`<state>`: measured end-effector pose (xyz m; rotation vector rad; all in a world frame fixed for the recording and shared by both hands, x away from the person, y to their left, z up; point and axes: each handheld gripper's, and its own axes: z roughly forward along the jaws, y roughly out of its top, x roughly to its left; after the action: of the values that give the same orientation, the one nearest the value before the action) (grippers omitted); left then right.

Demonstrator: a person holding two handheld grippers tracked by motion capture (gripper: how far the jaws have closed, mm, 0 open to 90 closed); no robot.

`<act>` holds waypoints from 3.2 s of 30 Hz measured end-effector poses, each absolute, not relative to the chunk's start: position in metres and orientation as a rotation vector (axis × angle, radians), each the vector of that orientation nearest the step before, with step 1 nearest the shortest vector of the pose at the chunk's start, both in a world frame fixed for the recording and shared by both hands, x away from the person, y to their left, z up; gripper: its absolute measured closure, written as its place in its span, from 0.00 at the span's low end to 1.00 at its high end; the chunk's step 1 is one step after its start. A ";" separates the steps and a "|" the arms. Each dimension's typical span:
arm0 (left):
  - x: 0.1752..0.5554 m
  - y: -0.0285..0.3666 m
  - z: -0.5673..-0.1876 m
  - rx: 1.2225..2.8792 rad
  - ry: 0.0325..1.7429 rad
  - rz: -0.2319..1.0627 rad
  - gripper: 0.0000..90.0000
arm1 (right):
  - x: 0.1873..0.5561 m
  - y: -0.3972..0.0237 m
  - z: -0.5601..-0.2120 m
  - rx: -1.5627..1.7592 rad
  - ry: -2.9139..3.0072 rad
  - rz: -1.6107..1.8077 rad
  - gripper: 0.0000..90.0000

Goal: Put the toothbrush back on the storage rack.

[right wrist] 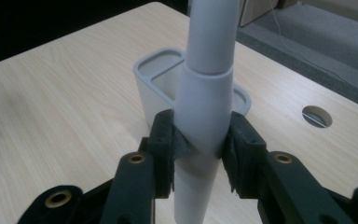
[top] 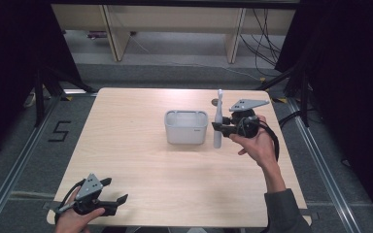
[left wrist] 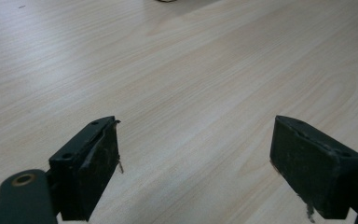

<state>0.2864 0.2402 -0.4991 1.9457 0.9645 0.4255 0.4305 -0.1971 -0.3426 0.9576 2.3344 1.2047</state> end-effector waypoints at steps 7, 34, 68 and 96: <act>0.286 0.241 -0.499 1.970 0.968 0.437 0.16 | 0.442 -0.192 -0.331 0.949 2.295 1.234 0.74; 0.286 0.240 -0.499 1.948 0.968 0.424 0.16 | 0.479 -0.176 -0.303 1.004 2.237 1.263 0.74; 0.287 0.242 -0.498 1.957 0.956 0.421 0.16 | 0.522 -0.153 -0.337 1.080 2.216 1.240 0.74; 0.287 0.242 -0.499 1.955 0.960 0.419 0.16 | 0.534 -0.154 -0.381 1.087 2.241 1.174 0.74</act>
<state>0.2865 0.2417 -0.4987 1.9548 0.9604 0.4192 0.5345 -0.1545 -0.3810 1.0867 2.2406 1.1739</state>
